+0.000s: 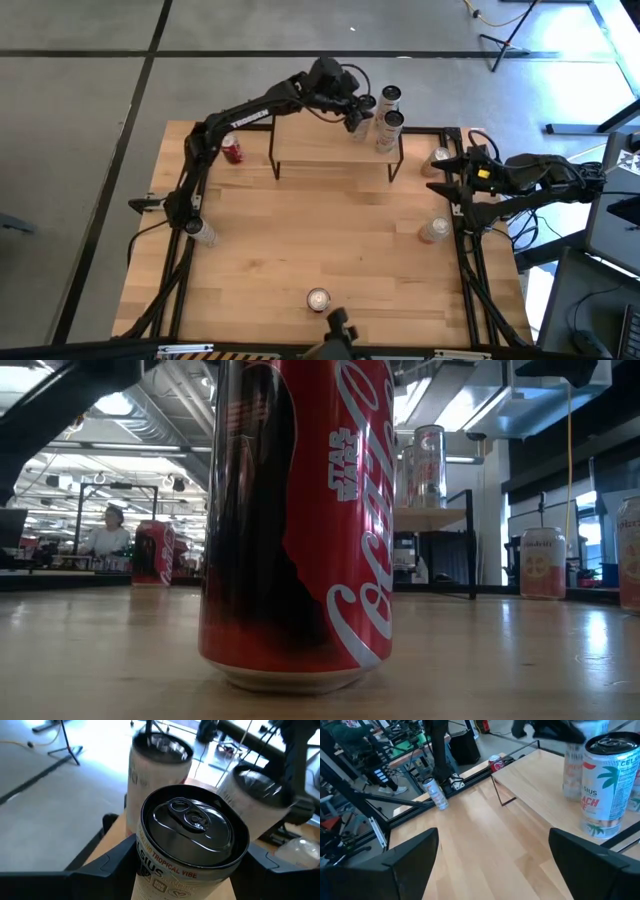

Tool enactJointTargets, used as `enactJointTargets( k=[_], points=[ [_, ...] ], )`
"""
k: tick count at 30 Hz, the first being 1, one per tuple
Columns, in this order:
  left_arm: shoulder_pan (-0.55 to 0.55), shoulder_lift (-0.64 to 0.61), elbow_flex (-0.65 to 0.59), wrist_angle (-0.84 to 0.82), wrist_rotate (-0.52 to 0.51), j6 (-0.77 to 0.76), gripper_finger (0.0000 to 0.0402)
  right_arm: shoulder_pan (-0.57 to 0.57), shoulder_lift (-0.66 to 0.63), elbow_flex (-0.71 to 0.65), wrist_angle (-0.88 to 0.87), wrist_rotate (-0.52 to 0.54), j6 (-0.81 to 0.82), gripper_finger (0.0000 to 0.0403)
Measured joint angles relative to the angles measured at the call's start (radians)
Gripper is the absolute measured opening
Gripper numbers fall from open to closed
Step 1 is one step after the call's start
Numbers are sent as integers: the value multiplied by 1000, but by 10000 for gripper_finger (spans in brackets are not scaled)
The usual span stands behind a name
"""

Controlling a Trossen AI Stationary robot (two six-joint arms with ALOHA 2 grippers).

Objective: Place canned beverage on shelf
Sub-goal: Put the bottom white-yellow soda can on the shelf

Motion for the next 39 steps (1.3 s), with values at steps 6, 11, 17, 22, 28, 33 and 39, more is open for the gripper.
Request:
enactJointTargets(
  k=[6,11,17,22,28,33,39],
  points=[
    [5,13,1,39,3,17,226,0,0,0,0,11,11,365],
    [11,19,0,36,-32,61,226,0,0,0,0,34,11,365],
    [12,18,0,36,-28,63,256,0,0,0,-1,54,7,365],
    [0,25,0,46,-80,68,277,0,0,0,-1,51,7,365],
    [-15,25,0,76,-109,70,281,0,0,0,-1,51,7,365],
    [-15,25,0,63,-77,66,282,0,0,0,-4,51,7,365],
    [-15,25,0,56,-112,63,283,0,0,0,-5,51,7,365]
  ],
)
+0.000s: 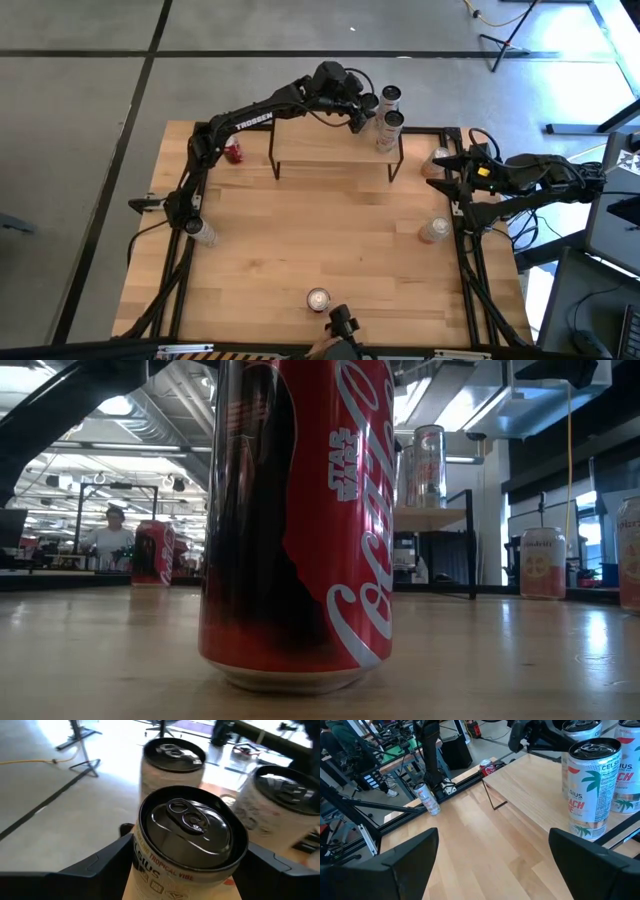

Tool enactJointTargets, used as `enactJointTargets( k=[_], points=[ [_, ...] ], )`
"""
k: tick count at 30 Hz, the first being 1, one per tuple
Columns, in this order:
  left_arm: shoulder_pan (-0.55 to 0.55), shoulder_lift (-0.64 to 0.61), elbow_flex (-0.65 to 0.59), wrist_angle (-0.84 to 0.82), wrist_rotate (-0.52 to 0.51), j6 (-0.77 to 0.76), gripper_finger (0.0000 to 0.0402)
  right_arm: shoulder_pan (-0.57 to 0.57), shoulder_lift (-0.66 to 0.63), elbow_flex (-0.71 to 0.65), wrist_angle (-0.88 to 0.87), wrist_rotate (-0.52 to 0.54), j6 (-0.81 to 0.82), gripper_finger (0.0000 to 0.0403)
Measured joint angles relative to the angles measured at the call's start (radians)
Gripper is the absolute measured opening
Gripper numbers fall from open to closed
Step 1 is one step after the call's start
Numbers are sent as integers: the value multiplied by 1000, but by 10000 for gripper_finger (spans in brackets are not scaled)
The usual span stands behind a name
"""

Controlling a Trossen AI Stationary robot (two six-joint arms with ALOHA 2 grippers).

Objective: Place canned beverage on shelf
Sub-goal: Put the bottom white-yellow soda can on the shelf

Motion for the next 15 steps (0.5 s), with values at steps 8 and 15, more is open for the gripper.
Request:
enactJointTargets(
  k=[8,15],
  points=[
    [0,0,0,-1,-21,-4,283,0,0,0,-2,1,0,365],
    [0,0,0,-9,-14,-5,304,0,0,0,-2,2,0,365]
  ],
)
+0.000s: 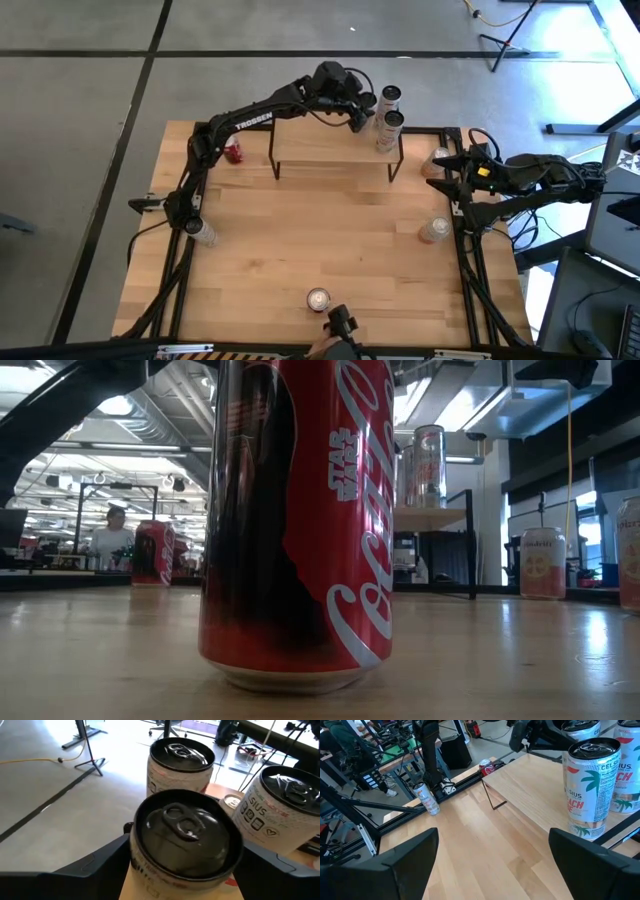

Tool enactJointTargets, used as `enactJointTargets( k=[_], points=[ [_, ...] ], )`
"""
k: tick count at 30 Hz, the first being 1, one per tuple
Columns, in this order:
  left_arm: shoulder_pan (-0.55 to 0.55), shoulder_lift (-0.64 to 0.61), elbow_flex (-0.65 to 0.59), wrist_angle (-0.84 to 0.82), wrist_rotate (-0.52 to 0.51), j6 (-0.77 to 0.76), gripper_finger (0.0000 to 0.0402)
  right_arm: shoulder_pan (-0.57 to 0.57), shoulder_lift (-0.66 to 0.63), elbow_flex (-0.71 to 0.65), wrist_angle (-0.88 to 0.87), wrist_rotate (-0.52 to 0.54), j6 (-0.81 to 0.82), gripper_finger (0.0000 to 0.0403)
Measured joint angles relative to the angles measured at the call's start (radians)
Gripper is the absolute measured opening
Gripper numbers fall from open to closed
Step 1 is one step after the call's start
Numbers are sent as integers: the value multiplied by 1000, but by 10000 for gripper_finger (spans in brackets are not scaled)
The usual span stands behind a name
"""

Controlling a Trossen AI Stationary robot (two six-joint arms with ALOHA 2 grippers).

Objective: Place canned beverage on shelf
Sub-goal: Put the bottom white-yellow soda can on the shelf, then put the white-yellow soda can on the shelf aligned with the other white-yellow soda can

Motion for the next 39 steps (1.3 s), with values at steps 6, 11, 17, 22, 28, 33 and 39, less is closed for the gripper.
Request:
enactJointTargets(
  k=[6,11,17,22,28,33,39],
  points=[
    [1,-5,0,-5,4,7,332,0,0,0,0,1,0,365],
    [3,-44,2,-6,-14,10,334,0,0,0,0,1,0,365],
    [6,-102,2,-19,17,40,332,0,0,0,1,1,4,365],
    [-13,-148,2,-15,11,44,335,0,0,0,1,2,4,365],
    [-68,-203,2,-23,-18,27,331,0,0,0,1,0,-7,365],
    [-163,-273,2,-117,3,25,330,0,0,0,13,-27,-19,365],
    [-326,-354,1,-346,-91,-169,330,0,0,0,7,-75,-127,365]
  ],
)
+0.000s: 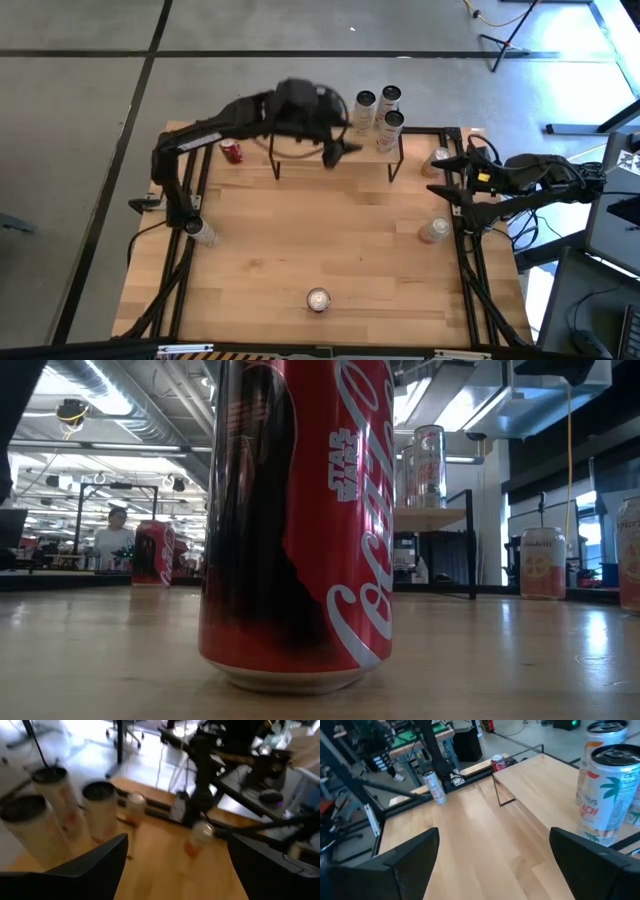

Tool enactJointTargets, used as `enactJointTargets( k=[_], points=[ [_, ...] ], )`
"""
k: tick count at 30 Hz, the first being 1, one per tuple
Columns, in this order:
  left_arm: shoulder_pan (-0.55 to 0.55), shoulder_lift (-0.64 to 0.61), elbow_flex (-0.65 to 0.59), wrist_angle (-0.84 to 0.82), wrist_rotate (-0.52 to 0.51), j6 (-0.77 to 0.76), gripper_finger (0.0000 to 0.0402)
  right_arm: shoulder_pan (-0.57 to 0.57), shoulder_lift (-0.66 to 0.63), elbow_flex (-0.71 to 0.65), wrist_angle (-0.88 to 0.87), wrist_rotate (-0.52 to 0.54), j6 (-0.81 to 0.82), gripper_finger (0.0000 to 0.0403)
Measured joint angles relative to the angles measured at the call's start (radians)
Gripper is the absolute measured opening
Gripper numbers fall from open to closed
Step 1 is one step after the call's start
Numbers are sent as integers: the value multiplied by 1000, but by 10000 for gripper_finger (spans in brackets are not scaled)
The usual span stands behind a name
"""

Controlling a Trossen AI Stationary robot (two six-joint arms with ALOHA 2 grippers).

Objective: Place canned beverage on shelf
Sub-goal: Put the white-yellow soda can on the shelf aligned with the other white-yellow soda can

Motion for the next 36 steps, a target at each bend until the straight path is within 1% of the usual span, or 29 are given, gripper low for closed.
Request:
enactJointTargets(
  k=[5,6,9,13,15,18,22,29,32,36],
  points=[
    [-175,-13,-1,-123,-204,-121,330,0,0,0,-14,-58,-78,365],
    [-205,-12,-2,-141,-225,-160,330,0,0,0,-20,-73,-83,365],
    [-277,-10,-2,-193,-238,-270,330,0,0,0,-54,-109,-87,365],
    [-370,-10,-42,-202,-333,-369,330,0,0,0,-91,-124,-88,365],
    [-405,-8,-61,-208,-362,-408,330,0,0,0,-94,-141,-85,365],
    [-439,-9,-103,-197,-374,-455,330,0,0,0,-94,-172,-80,365],
    [-480,-7,-172,-199,-365,-456,330,0,24,0,-89,-191,-66,365],
    [-538,-23,-261,-195,-361,-477,330,0,135,0,-32,-260,-23,365],
    [-574,-55,-317,-195,-360,-477,330,0,191,0,13,-269,-7,365],
    [-638,-153,-442,-170,-385,-486,330,0,252,0,86,-267,16,365]
  ],
)
